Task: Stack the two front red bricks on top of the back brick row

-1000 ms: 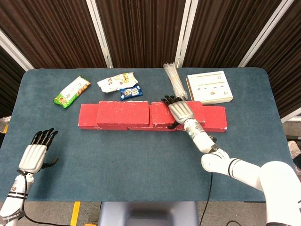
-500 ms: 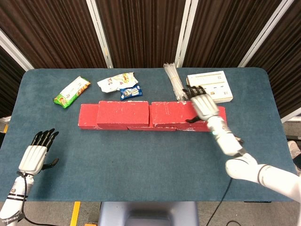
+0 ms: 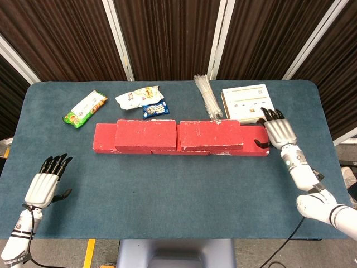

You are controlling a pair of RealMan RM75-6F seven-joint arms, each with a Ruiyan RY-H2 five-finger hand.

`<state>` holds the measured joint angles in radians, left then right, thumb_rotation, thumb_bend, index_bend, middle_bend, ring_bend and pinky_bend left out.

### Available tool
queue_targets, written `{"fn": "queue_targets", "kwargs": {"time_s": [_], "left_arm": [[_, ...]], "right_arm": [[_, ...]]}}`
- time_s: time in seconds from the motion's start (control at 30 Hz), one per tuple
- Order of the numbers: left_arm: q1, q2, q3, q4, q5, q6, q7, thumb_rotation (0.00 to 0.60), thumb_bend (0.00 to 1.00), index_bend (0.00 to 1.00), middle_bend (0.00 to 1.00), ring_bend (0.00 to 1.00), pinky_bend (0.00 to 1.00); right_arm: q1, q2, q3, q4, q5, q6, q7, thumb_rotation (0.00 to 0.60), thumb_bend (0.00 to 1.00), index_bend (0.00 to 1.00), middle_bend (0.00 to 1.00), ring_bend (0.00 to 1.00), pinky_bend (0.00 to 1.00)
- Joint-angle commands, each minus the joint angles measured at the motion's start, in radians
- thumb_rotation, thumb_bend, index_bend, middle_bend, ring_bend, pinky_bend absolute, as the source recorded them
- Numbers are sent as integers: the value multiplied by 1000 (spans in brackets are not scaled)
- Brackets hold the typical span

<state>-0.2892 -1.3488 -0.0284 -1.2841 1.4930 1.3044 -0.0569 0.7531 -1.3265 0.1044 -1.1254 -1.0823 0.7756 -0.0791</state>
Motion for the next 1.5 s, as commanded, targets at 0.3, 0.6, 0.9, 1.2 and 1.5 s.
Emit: {"fn": "queue_targets", "kwargs": {"time_s": [0.3, 0.6, 0.9, 1.2, 1.5], "left_arm": [[-4, -1, -4, 10, -11, -14, -9, 600, 256, 0, 0, 0, 22], [-6, -3, -5, 15, -14, -20, -12, 600, 257, 0, 0, 0, 22], [-5, 0, -6, 13, -13, -17, -16, 600, 257, 0, 0, 0, 23], [-2, 3, -6, 9, -8, -7, -15, 600, 257, 0, 0, 0, 22], [25, 4, -23, 0, 13, 90, 1, 600, 280, 0, 0, 0, 22]], "right_arm": [[30, -144, 21, 155, -72, -66, 80, 600, 417, 420, 75, 0, 110], [35, -155, 44, 146, -86, -63, 87, 600, 417, 443, 74, 0, 110], [37, -165, 61, 134, -75, -69, 72, 600, 417, 442, 73, 0, 111], [5, -118, 59, 70, -84, -26, 54, 600, 417, 377, 73, 0, 111], [-205, 53, -23, -265, -228, 300, 51, 558, 350, 1, 0, 0, 24]]}}
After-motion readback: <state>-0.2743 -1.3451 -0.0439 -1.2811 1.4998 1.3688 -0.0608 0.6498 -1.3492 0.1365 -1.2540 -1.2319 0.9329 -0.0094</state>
